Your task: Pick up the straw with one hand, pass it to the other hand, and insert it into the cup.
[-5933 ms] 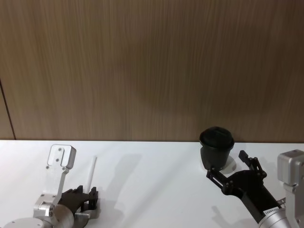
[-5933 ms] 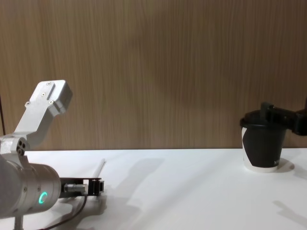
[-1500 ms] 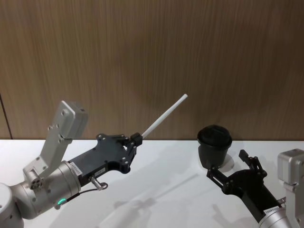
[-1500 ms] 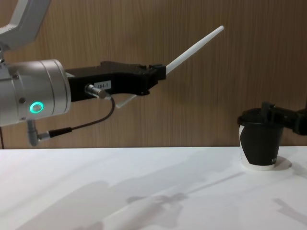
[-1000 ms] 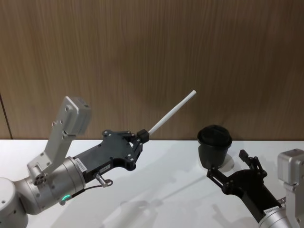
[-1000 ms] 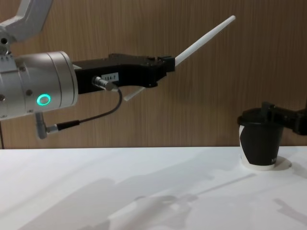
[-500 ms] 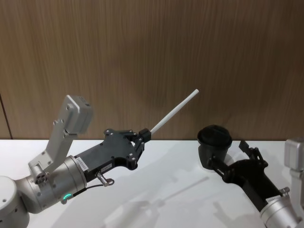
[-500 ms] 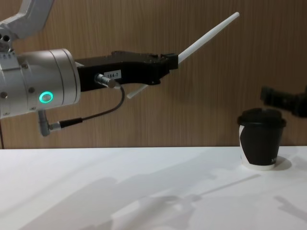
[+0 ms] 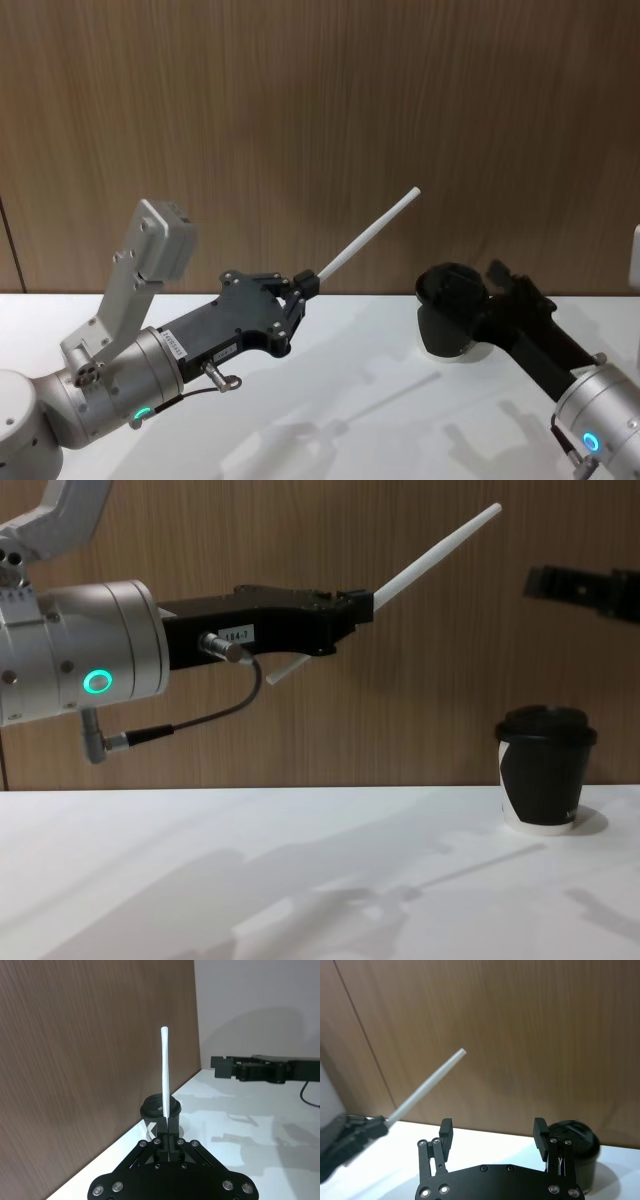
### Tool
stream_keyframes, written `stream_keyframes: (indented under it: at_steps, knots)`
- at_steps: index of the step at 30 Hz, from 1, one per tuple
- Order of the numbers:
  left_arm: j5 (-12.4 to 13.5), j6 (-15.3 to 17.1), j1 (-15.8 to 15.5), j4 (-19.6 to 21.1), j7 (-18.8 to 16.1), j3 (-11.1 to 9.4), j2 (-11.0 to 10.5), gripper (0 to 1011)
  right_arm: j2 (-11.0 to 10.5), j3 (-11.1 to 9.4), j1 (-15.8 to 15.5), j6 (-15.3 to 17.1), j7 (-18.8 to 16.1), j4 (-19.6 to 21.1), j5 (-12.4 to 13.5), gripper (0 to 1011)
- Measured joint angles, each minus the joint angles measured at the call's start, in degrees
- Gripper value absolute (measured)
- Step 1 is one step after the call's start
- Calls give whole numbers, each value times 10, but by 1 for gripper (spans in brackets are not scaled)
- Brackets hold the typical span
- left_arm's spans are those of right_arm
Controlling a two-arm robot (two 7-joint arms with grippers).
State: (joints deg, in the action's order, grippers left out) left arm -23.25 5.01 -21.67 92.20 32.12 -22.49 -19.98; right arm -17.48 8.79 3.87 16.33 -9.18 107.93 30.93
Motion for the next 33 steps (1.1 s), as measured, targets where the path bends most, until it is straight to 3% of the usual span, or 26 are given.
stream_keyframes:
  at_steps: [9, 10, 15, 16, 24, 33]
  knots:
    - [0, 0, 0, 0, 0, 0, 0, 12, -8, -20, 24, 90, -31, 23, 83, 1001]
    - [0, 0, 0, 0, 0, 0, 0, 12, -8, -20, 24, 90, -31, 23, 83, 1001]
    - [0, 0, -1, 0, 0, 0, 0, 13, -9, -35, 45, 163, -43, 31, 147, 1001]
    - [0, 0, -1, 0, 0, 0, 0, 13, -9, -35, 45, 163, -43, 31, 147, 1001]
    - [0, 0, -1, 0, 0, 0, 0, 12, 9, -57, 81, 260, -31, 31, 236, 1001]
    - [0, 0, 0, 0, 0, 0, 0, 12, 29, -66, 112, 315, -6, 14, 287, 1001]
